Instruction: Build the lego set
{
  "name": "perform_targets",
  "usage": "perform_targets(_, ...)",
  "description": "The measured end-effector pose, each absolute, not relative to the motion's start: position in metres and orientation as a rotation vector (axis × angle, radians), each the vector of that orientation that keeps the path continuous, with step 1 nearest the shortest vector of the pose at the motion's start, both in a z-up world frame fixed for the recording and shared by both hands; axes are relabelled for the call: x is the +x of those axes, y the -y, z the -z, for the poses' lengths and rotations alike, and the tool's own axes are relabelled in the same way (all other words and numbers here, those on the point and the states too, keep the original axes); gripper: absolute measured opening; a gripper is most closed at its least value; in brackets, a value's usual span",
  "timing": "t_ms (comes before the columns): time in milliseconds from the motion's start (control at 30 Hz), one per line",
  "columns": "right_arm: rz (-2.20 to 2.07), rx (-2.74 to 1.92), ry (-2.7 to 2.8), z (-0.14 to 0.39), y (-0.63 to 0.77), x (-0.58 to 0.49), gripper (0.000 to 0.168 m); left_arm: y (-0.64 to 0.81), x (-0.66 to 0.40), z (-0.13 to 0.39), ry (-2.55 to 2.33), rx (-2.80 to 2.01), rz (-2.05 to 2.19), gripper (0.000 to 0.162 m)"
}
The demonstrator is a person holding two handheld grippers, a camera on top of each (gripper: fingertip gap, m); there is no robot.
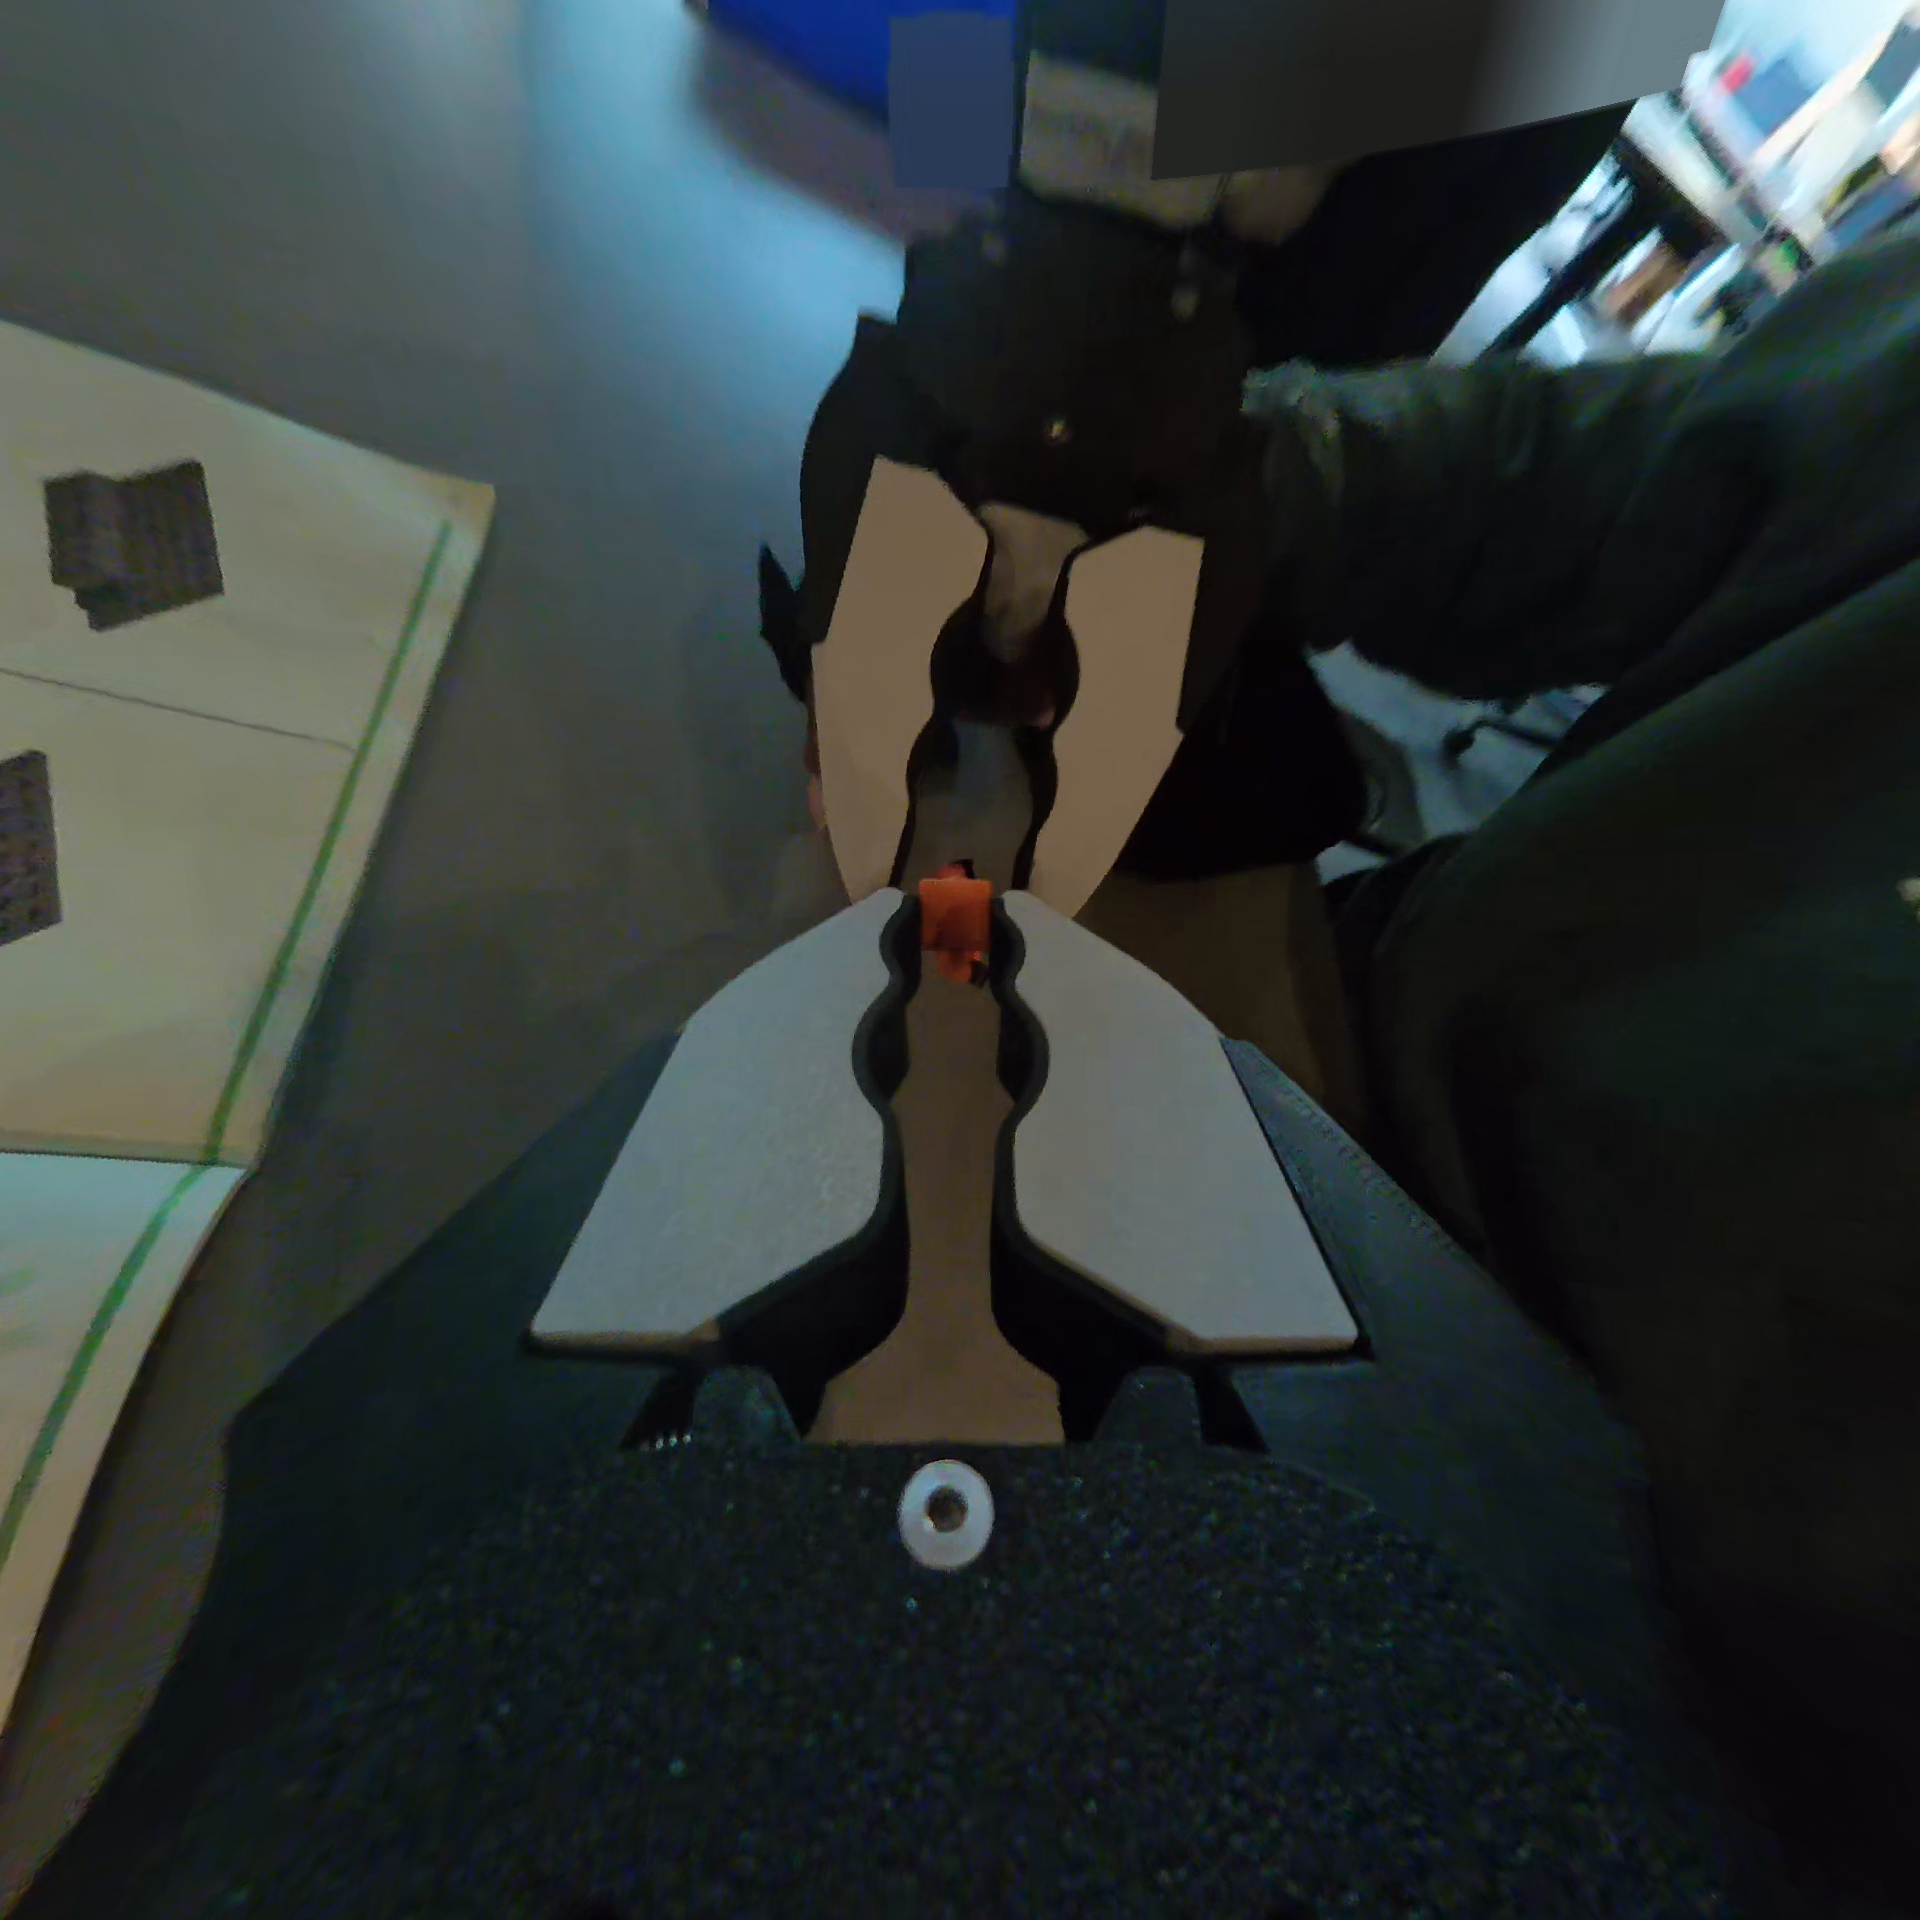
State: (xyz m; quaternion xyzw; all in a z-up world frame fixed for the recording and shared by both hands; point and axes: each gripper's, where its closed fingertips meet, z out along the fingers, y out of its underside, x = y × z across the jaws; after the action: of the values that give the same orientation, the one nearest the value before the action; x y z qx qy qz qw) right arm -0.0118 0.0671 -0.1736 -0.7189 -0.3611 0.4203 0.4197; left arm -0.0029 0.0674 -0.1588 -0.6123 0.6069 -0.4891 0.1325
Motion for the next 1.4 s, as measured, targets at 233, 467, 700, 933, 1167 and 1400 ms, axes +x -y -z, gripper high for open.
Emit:
perform_targets(233,-1.145,-1.76,0.816,0.162,-0.069,-0.012,0.013,-0.071,-0.001,0.146,-1.665,-1.762,1.535,0.012)
perform_targets(467,-1.137,-1.73,0.747,0.152,-0.071,-0.007,0.008,-0.071,0.004,0.137,-1.597,-1.725,1.63,0.013)
perform_targets(700,-1.132,-1.728,0.797,0.15,-0.059,-0.012,0.007,-0.058,-0.002,0.137,-1.728,-1.645,1.561,0.013)
perform_targets(933,-1.132,-1.725,0.848,0.152,-0.054,-0.015,0.007,-0.052,-0.005,0.139,-1.836,-1.626,1.457,0.014)
perform_targets(1167,-1.04,-1.752,0.908,0.165,-0.055,-0.016,0.007,-0.053,-0.007,0.151,-1.901,-1.639,1.302,0.013)
perform_targets(1400,-0.782,-1.855,0.993,0.191,-0.074,-0.004,0.015,-0.068,0.0,0.174,-1.892,-1.667,1.061,0.013)
